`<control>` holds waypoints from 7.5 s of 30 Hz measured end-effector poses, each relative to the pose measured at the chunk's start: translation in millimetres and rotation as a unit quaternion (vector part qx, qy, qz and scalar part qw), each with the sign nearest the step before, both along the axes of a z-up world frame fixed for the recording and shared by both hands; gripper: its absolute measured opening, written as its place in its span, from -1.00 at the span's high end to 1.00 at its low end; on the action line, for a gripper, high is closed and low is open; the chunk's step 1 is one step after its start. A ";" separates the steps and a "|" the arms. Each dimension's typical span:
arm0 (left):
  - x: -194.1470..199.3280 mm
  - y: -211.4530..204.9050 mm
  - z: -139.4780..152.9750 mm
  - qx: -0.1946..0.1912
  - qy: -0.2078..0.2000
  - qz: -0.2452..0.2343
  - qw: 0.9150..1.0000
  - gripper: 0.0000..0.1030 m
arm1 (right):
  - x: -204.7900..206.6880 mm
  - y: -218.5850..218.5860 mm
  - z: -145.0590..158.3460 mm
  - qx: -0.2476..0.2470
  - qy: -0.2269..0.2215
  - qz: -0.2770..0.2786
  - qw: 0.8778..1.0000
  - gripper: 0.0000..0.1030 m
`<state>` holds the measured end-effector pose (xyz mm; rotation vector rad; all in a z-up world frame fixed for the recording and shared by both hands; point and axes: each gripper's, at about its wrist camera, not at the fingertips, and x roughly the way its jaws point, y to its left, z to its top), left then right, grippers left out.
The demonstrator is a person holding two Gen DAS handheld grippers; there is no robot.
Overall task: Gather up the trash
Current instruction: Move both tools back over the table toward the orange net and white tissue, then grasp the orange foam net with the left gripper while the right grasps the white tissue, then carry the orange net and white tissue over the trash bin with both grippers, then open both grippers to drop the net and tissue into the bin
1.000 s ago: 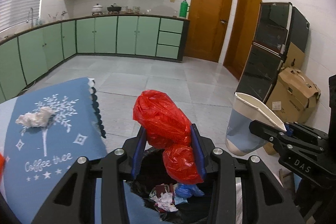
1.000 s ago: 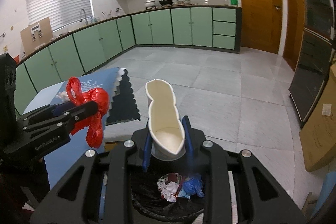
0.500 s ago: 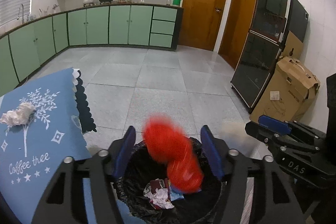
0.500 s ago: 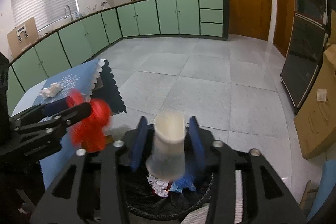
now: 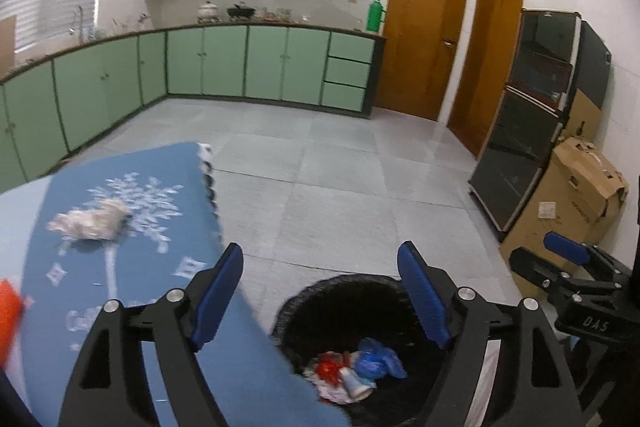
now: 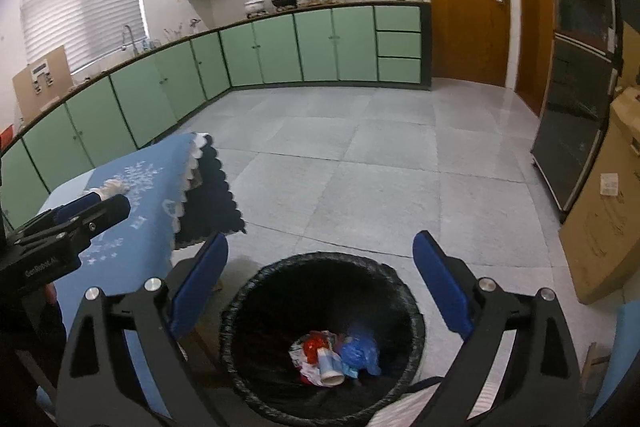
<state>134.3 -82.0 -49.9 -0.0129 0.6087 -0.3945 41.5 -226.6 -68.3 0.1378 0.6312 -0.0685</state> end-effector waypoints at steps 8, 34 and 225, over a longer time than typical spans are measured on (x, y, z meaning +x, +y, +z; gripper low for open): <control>-13.6 63.2 9.3 0.017 -0.015 0.069 0.997 -0.56 | 17.7 54.6 6.6 0.012 -0.004 0.060 0.998 -0.77; -18.9 283.9 -28.9 0.039 0.025 0.316 0.947 -0.57 | 87.9 247.6 5.1 0.027 -0.010 0.206 0.978 -0.77; 26.5 -70.2 -43.0 0.008 0.064 -0.065 0.996 -0.12 | 20.0 -24.9 -51.0 0.004 0.068 -0.019 0.998 -0.38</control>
